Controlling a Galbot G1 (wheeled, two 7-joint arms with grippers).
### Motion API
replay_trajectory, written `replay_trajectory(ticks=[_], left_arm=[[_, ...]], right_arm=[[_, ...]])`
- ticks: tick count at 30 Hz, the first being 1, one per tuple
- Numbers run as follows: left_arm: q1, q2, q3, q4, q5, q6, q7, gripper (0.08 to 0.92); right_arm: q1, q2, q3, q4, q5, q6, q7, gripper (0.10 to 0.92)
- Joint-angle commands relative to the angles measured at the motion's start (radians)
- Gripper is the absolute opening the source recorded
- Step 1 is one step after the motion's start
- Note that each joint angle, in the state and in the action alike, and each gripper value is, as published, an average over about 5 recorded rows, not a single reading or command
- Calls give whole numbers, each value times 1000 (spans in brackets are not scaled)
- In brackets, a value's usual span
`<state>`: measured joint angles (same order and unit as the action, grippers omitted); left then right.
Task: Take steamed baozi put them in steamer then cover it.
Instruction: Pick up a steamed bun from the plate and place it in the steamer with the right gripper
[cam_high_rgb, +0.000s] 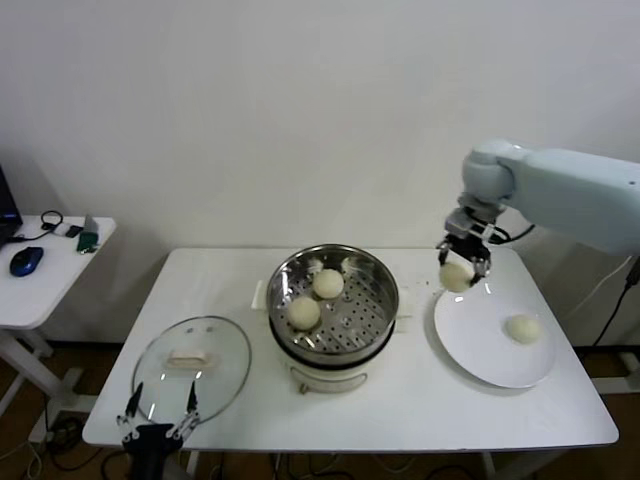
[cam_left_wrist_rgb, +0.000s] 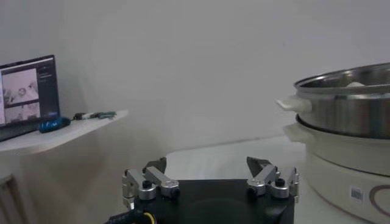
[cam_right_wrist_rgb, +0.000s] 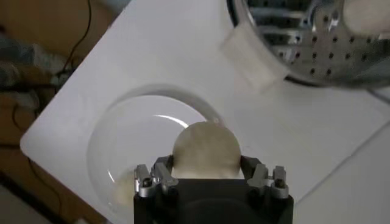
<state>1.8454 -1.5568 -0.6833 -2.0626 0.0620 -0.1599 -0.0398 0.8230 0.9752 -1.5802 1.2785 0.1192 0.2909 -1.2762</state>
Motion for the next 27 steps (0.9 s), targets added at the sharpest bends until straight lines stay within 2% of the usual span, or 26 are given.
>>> replay_trajectory(ticks=[1, 7, 13, 27], left_arm=[[5, 0, 2, 3, 6, -4, 3, 823], [5, 6, -11, 7, -5, -5, 1, 823], [11, 13, -20, 12, -17, -11, 0, 823], [-13, 9, -22, 26, -34, 1, -5, 823]], right_arm=[[60, 204, 82, 146, -74, 125, -27, 712], [-32, 335, 150, 132, -143, 145, -27, 712], [-141, 400, 167, 100, -224, 172, -29, 712], [-263, 432, 159, 133, -316, 205, -36, 712]])
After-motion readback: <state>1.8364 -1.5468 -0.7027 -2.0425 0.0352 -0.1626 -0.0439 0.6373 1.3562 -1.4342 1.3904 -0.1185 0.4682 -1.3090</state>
